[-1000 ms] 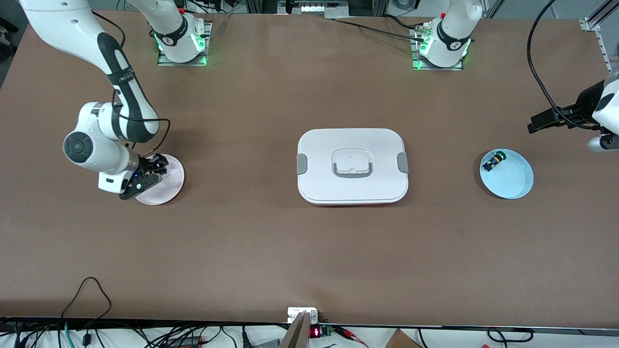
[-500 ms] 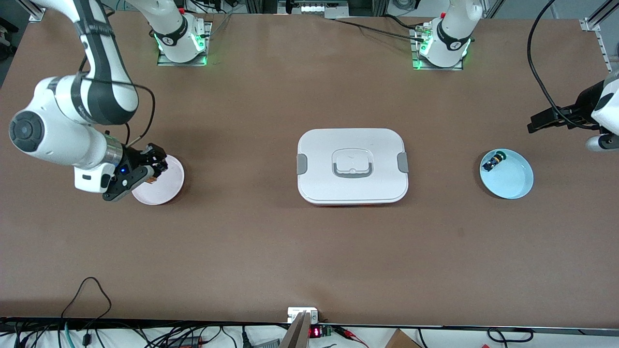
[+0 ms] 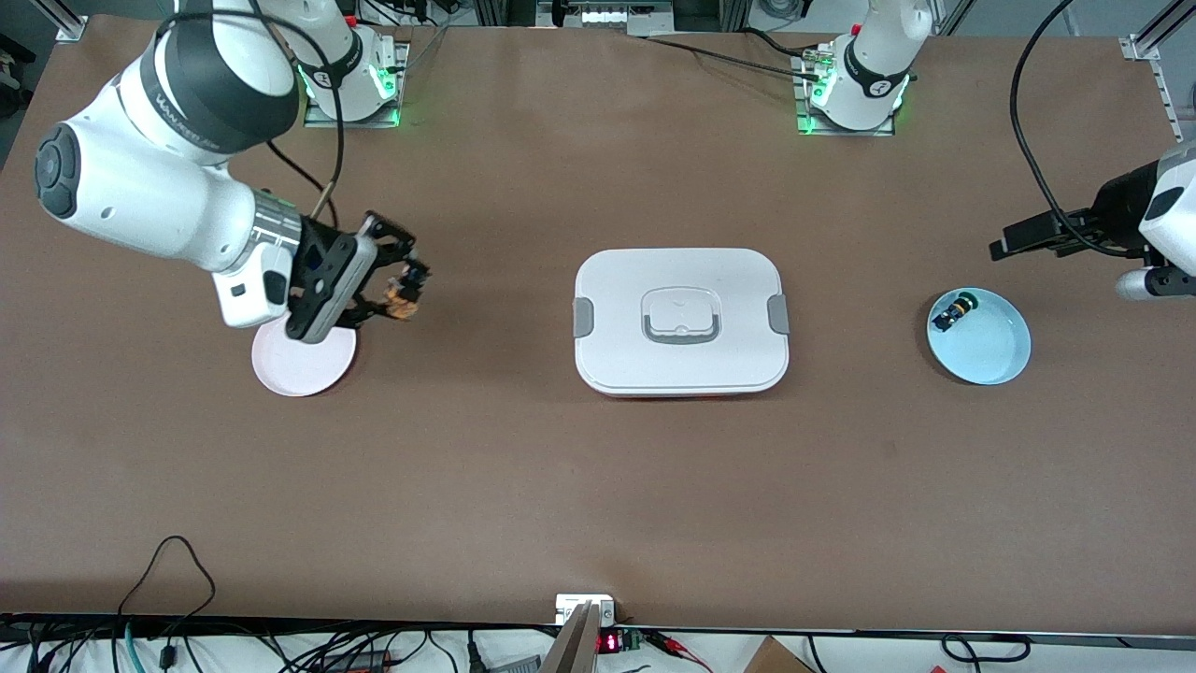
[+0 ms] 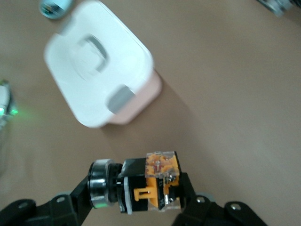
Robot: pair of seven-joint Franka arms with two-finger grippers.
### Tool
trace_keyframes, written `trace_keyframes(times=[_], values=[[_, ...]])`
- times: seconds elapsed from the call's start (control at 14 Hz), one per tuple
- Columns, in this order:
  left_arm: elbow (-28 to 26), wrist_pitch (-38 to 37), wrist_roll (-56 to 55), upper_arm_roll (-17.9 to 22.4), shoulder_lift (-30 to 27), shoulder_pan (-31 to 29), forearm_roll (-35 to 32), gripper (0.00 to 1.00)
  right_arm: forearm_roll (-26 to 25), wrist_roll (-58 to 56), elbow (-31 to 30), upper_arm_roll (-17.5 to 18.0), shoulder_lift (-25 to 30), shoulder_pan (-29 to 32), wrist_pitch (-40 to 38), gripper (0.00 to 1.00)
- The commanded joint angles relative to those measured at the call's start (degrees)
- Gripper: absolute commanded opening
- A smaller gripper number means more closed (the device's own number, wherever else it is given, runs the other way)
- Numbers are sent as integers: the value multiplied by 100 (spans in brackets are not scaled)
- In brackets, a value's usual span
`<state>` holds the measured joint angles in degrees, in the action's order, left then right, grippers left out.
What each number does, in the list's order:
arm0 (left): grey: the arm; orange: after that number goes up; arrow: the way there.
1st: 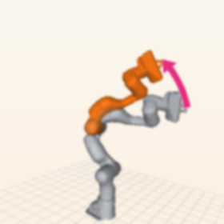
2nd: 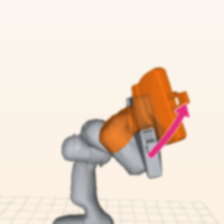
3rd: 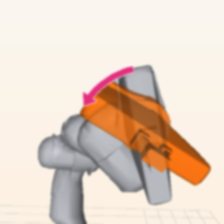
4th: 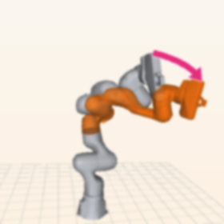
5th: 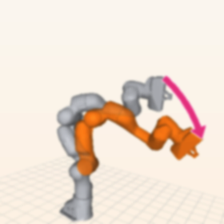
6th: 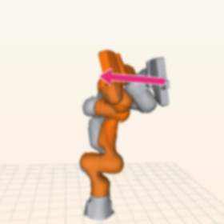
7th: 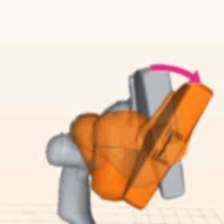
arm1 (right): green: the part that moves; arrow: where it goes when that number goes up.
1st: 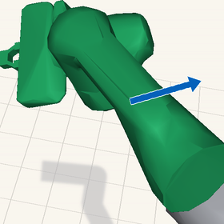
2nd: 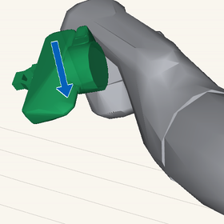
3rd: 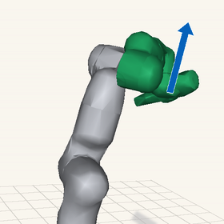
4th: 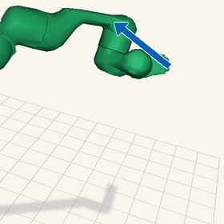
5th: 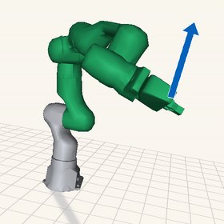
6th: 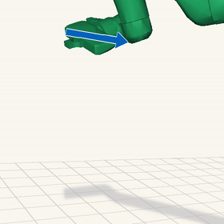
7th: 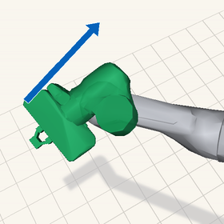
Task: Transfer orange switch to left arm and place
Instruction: 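Lift the switch over the box with the right gripper while the left gripper approaches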
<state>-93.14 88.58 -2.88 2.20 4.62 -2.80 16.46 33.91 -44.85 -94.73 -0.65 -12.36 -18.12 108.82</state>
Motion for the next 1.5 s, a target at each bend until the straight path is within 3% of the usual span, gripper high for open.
trace_keyframes(times=[0.0, 0.29, 0.57, 0.71, 0.86, 1.07, 1.43], values=[[-89, -104, 165, 96, 241, -28, 1319, 100, 685, -1021, 173, 99, -38, -112, 86, 23], [-669, -60, 112, 96, 461, -10, 3858, 100, 2563, -2726, 183, 117, -214, -253, 307, 23], [-1513, 307, 165, -35, 523, 313, 6242, 100, 4111, -3959, 191, 117, -450, -473, 324, 23], [-1523, 1053, 156, -525, 461, 403, 6762, 100, 5191, -4547, 279, 117, -740, -709, 490, 21], [-1593, 1948, 156, -1061, 400, 534, 7316, 100, 5923, -4874, 481, 109, -1022, -964, 526, 21], [-1593, 2891, 191, -1625, 400, 649, 7985, 100, 6049, -4902, 665, 108, -1128, -1123, 850, 21], [-1576, 3436, 471, -1942, 400, 790, 8337, 100, 6058, -4910, 789, 108, -1190, -1194, 1124, 21]])
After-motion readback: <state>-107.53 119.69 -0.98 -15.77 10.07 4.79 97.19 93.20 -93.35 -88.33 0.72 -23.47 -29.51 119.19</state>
